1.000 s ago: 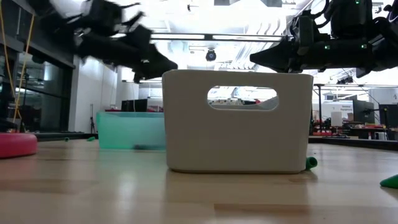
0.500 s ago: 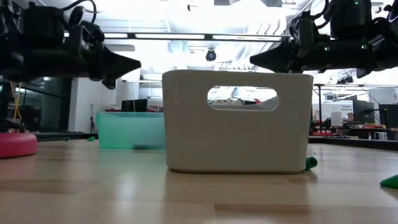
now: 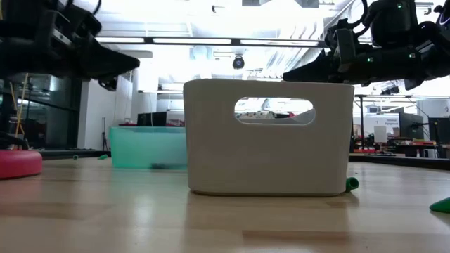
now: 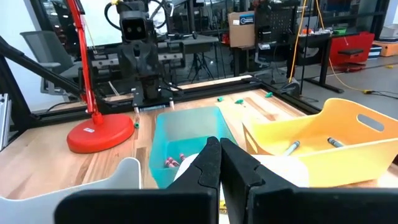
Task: Sort crayons
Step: Return to Home Position
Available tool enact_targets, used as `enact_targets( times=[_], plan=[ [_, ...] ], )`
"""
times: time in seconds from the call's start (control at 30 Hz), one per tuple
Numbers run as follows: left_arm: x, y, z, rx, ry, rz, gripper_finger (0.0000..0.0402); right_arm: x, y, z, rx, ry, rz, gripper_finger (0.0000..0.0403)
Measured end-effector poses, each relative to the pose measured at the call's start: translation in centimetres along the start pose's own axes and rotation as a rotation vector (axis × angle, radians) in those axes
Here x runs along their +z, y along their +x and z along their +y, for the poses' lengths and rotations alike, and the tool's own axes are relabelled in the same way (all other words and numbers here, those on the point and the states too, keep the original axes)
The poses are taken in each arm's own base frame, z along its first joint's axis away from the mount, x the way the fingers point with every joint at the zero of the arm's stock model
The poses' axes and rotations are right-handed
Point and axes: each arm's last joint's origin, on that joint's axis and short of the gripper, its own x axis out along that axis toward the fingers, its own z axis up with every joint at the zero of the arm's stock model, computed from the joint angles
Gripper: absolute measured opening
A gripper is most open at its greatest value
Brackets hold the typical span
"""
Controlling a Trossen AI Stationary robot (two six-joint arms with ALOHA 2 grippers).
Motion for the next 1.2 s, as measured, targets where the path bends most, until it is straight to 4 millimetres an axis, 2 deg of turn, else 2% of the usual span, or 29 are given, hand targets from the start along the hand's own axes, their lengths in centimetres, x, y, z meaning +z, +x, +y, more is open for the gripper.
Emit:
enact_targets(
  times=[0.27,0.5,0.63,0.9,1.1,1.2],
  plan=[
    [0.2,-2.5,-0.2,0.021,-0.008,0.06,0.0,0.0,0.0,0.0,0.0,-0.001,0.004,0.0],
    [0.2,-3.9,-0.4,0.018,0.015,0.067,0.0,0.0,0.0,0.0,0.0,-0.024,0.004,0.0],
    [0.0,-4.3,-0.4,0.014,0.049,0.075,0.0,0.0,0.0,0.0,0.004,-0.054,0.004,0.0],
    [0.3,-4.7,-0.4,-0.004,0.057,0.044,0.0,0.0,-0.1,0.6,0.187,-0.103,0.011,0.0],
    [0.4,-4.9,-0.4,0.006,0.048,0.022,0.0,0.0,-0.3,0.6,0.203,-0.16,0.008,0.0],
    [0.3,-4.8,-0.4,0.006,0.055,0.036,0.0,0.1,-1.1,0.5,0.204,-0.175,-0.014,0.0]
  ],
)
